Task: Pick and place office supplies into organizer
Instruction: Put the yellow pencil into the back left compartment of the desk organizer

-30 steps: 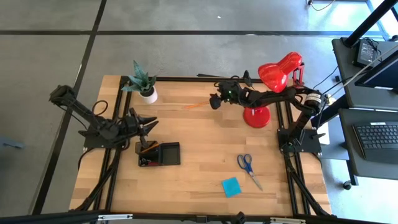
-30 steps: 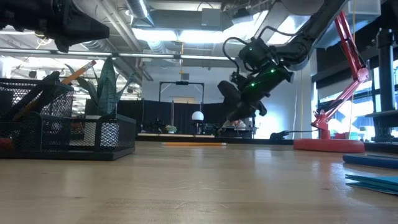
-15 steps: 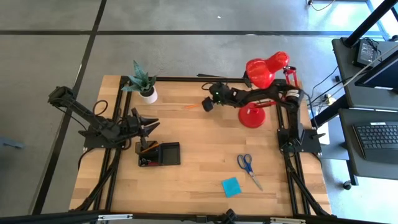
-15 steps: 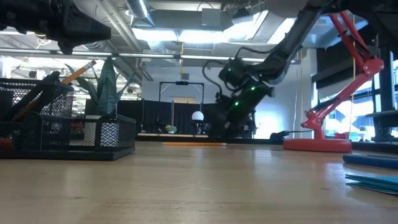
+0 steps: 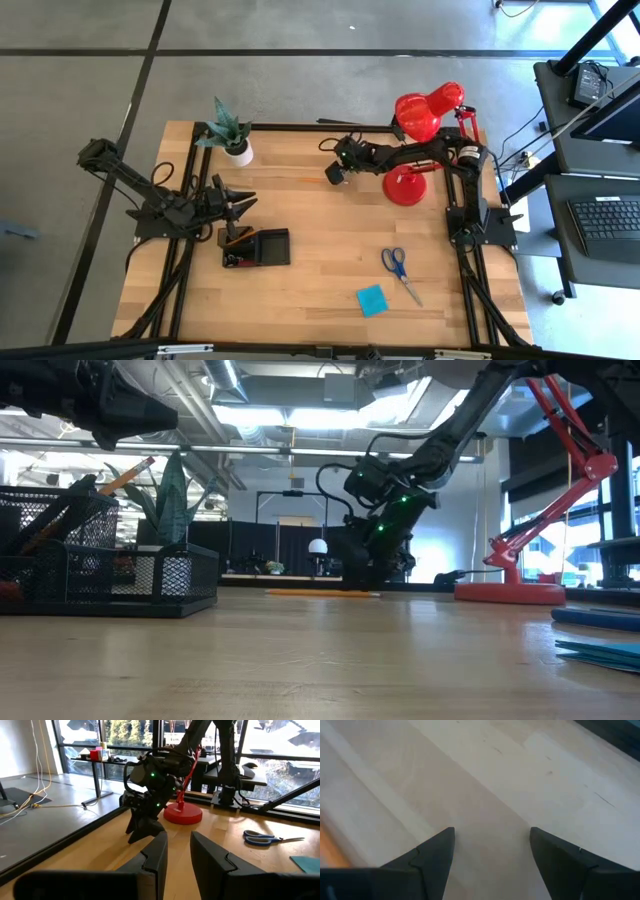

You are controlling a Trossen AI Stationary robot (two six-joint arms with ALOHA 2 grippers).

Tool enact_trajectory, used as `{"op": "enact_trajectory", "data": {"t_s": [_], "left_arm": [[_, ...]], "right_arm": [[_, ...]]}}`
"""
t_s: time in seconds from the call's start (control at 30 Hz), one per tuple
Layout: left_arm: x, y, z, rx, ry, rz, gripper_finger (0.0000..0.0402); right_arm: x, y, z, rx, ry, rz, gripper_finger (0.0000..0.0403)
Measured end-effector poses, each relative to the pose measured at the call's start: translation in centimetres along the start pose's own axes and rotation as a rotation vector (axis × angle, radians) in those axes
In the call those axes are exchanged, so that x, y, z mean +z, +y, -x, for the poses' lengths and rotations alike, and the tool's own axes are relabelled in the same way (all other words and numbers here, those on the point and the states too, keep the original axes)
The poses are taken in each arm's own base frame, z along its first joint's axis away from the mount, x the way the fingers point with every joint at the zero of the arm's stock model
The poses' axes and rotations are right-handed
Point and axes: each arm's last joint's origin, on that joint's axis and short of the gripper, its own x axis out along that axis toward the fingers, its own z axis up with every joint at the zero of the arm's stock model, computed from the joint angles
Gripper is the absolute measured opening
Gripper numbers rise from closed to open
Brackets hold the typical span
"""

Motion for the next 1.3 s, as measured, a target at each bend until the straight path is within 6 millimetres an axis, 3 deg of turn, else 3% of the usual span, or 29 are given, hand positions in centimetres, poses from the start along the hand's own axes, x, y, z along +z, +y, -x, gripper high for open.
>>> {"op": "enact_trajectory", "data": {"t_s": [0.37, 0.57, 0.97, 1.17, 1.3], "left_arm": [[0.0, 0.0, 0.0, -0.001, 0.002, -0.001, 0.0077], [-0.4, 0.0, 0.0, -0.003, 0.024, -0.005, 0.0077], [0.0, 0.8, -1.6, -0.076, 0.073, -0.021, 0.0078], [3.3, 0.9, -3.5, -0.132, 0.136, -0.145, 0.0097], [5.1, 0.8, -5.6, -0.133, 0.228, -0.225, 0.0114]], "right_arm": [[-1.2, 3.5, 1.4, 0.056, -0.01, 0.104, 0.0261], [-0.5, 6.5, 5.2, 0.135, -0.115, 0.198, 0.0261], [-1.9, 11.2, 13.3, 0.211, -0.24, 0.398, 0.0261], [-4.7, 10.7, 16.2, 0.193, -0.315, 0.451, 0.0261], [-6.6, 9.5, 16.7, 0.242, -0.377, 0.419, 0.0261]]}}
